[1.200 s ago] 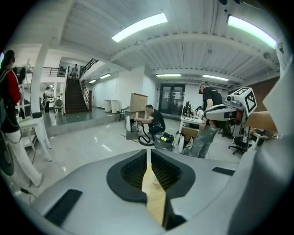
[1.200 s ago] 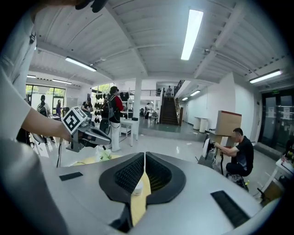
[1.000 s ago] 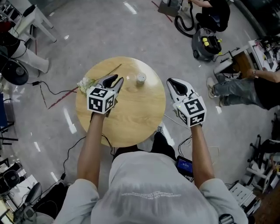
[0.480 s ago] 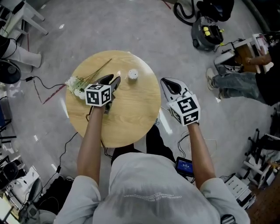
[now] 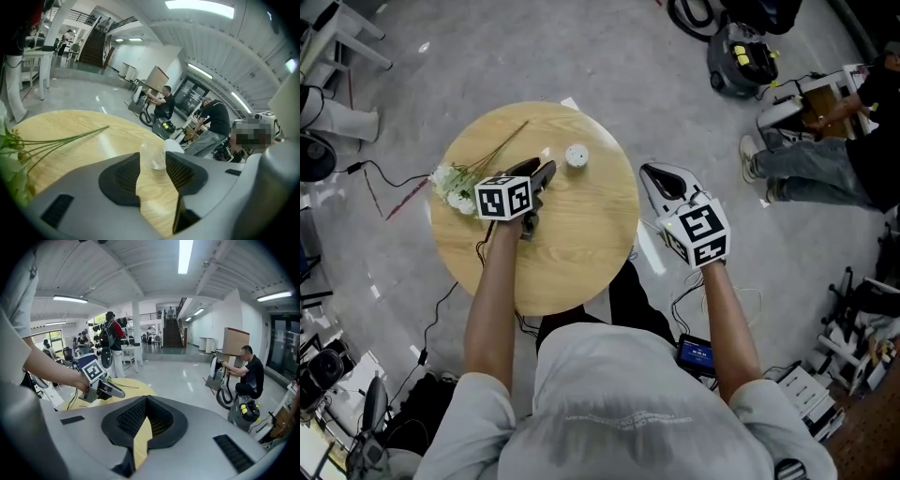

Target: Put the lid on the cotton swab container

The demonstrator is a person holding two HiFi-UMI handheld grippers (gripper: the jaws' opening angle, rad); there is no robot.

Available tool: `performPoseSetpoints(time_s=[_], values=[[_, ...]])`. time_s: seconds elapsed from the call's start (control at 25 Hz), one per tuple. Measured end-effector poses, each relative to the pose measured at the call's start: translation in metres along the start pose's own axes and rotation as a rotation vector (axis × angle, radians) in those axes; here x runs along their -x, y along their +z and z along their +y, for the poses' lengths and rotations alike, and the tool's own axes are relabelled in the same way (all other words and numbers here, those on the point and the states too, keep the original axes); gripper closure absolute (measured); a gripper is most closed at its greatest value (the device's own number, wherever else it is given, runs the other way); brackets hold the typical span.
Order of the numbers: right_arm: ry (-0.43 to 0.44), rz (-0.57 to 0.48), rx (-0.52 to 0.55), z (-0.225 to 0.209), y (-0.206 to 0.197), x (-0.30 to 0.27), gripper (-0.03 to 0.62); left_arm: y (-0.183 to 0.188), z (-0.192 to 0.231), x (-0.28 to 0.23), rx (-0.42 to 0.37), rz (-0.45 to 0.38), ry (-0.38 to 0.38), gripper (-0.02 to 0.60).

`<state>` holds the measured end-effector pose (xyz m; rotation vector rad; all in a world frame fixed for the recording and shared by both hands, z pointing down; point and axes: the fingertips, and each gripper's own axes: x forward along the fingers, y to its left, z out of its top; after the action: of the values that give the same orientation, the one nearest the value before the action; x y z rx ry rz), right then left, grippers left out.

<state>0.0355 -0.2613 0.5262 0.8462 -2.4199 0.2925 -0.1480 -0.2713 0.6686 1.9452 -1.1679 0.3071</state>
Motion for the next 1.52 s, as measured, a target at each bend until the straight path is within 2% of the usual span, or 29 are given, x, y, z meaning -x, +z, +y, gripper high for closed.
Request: performPoseSetpoints(time_s=[0.28, 0.6, 0.88, 1.08, 1.24, 1.44, 1.52], values=[[-0.009, -0.048, -0.036, 0.003, 0.009, 0.01, 0.568, 0.013, -0.007, 0.009, 0.005, -0.034, 0.004, 0.426], [-0.022, -0.081, -0.029, 0.006, 0.014, 0.024, 0.568, 0.028, -0.028, 0.012, -0.056, -0.052, 0.002, 0.477], [-0.041, -0.091, -0.049, 0.003, 0.013, 0.035, 0.568, 0.032, -0.047, 0.003, -0.179, -0.023, 0.005, 0.479], [-0.044, -0.083, -0.058, 0.0, 0.006, 0.037, 0.568, 0.031, -0.059, -0.009, -0.304, 0.01, 0.016, 0.479], [-0.036, -0.079, -0.061, 0.0, 0.003, 0.037, 0.568, 0.028, -0.063, -0.018, -0.359, 0.034, 0.021, 0.479], [-0.029, -0.081, -0.064, -0.003, 0.001, 0.037, 0.568, 0.023, -0.07, -0.028, -0.499, 0.091, 0.045, 0.477], [-0.029, -0.08, -0.063, -0.004, 0.002, 0.038, 0.568, 0.021, -0.072, -0.031, -0.533, 0.105, 0.052, 0.474]])
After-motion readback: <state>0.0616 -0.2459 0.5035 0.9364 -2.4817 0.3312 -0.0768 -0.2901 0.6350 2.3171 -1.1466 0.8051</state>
